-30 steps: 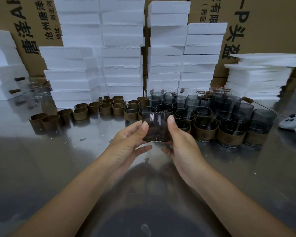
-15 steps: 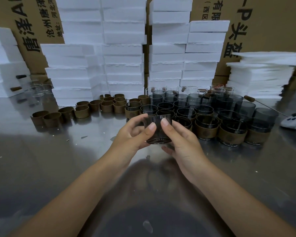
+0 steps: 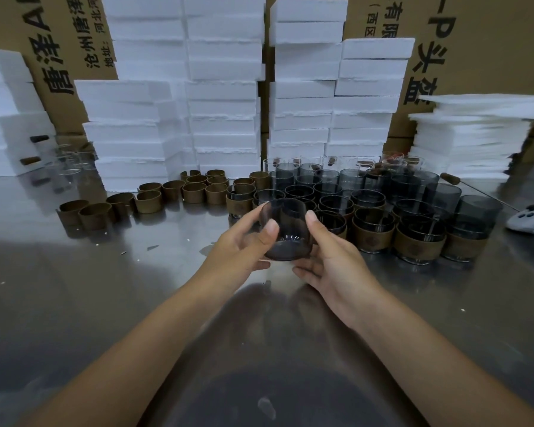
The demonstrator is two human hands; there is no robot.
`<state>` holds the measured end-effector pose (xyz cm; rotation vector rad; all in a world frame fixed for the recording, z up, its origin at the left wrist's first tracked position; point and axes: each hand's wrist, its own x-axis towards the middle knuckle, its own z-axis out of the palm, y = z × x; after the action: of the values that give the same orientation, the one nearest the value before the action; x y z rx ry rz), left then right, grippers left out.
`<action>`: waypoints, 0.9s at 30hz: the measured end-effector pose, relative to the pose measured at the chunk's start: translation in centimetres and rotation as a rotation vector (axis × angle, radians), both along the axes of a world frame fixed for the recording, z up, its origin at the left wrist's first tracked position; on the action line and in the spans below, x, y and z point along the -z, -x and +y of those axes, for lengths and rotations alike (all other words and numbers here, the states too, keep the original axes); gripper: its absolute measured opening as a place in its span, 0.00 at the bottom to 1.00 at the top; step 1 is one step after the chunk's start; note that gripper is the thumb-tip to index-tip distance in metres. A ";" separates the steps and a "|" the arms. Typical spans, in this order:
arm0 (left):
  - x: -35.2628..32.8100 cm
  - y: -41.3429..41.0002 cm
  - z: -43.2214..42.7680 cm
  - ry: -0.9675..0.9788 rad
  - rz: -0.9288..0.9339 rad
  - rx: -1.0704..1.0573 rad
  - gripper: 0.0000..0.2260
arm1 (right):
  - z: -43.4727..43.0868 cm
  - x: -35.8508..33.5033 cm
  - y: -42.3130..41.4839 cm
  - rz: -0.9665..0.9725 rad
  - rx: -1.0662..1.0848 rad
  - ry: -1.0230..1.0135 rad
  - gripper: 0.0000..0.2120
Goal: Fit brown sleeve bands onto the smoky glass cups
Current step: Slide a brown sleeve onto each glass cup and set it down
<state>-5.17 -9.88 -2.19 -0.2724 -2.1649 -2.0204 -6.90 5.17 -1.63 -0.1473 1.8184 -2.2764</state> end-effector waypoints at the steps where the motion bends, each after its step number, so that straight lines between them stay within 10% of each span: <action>1: 0.1 0.0 0.0 0.022 0.009 0.000 0.29 | 0.0 -0.1 0.0 -0.016 -0.001 -0.002 0.15; 12: 0.2 0.3 -0.3 -0.053 -0.035 -0.106 0.27 | -0.6 0.0 -0.7 0.146 -0.005 -0.162 0.34; 27: 0.4 0.9 -0.7 0.119 -0.085 -0.007 0.26 | -0.6 0.6 -0.3 0.148 0.083 -0.106 0.35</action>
<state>-6.05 -10.58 -2.61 -0.1969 -2.3379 -1.9367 -6.64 4.57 -2.24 -0.2322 2.0506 -2.2715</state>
